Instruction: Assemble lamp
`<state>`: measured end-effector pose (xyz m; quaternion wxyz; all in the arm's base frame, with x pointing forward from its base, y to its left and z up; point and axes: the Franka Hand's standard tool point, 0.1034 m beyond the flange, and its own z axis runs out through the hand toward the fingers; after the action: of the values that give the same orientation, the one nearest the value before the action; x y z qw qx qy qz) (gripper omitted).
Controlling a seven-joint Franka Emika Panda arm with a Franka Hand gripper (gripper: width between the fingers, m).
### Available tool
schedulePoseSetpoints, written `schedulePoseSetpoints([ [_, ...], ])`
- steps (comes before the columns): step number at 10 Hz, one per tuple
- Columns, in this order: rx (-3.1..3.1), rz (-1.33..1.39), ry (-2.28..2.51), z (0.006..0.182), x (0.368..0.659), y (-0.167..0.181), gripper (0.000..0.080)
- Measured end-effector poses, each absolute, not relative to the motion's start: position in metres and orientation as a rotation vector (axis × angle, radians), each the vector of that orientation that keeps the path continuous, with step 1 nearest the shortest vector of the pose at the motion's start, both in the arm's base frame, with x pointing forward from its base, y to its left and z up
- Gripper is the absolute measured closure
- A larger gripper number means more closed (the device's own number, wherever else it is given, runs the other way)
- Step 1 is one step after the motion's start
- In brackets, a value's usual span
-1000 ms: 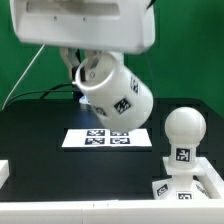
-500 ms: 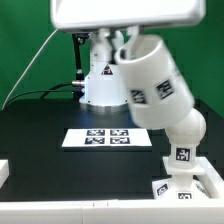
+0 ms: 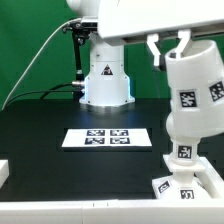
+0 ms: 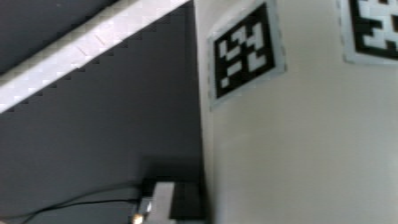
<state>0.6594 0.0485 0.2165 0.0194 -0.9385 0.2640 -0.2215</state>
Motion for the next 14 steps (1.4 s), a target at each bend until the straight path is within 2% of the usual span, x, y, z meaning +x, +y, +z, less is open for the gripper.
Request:
schedulePoseSetpoints([
  [4,-3.015,-0.571,0.696,0.212,0.645,0.05,0.0748],
  [5,-3.026,-0.518,0.705,0.217,0.639,0.05,0.0748],
  [7,-3.008,-0.5,0.714,0.239,0.634,0.053,0.0748],
  [11,-3.012,-0.511,0.69,0.235,0.633,0.056,0.0748],
  [14,-3.151,-0.5,0.406,0.225,0.616,0.048,0.0748],
])
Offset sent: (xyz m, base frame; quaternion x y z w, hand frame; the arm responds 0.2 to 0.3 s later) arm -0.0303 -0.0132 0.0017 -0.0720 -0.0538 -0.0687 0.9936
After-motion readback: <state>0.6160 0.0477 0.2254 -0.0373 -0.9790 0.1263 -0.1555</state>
